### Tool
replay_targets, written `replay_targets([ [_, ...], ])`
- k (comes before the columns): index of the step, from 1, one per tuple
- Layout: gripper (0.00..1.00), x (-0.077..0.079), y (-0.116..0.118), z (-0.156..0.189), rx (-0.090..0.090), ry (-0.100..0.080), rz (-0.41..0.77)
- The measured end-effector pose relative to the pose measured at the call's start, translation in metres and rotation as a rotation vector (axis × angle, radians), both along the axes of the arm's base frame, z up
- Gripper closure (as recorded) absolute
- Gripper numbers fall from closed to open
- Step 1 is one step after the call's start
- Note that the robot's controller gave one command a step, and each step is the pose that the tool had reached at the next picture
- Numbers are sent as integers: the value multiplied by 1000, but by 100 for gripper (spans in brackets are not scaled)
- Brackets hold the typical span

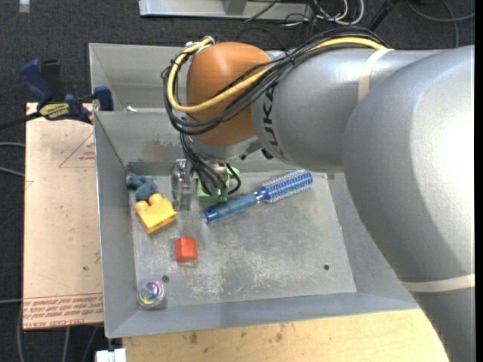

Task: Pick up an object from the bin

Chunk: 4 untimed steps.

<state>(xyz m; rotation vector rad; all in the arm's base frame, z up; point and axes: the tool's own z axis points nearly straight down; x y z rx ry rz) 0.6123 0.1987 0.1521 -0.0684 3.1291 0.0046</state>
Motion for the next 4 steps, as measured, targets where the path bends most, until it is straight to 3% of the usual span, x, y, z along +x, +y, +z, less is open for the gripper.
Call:
replay_targets([
  [1,0,-3,0,-4,-1,9,0],
  [2,0,20,27,-87,-1,14,-69],
  [3,100,21,27,-82,-1,10,-70],
  [4,100,11,21,96,-1,0,177],
])
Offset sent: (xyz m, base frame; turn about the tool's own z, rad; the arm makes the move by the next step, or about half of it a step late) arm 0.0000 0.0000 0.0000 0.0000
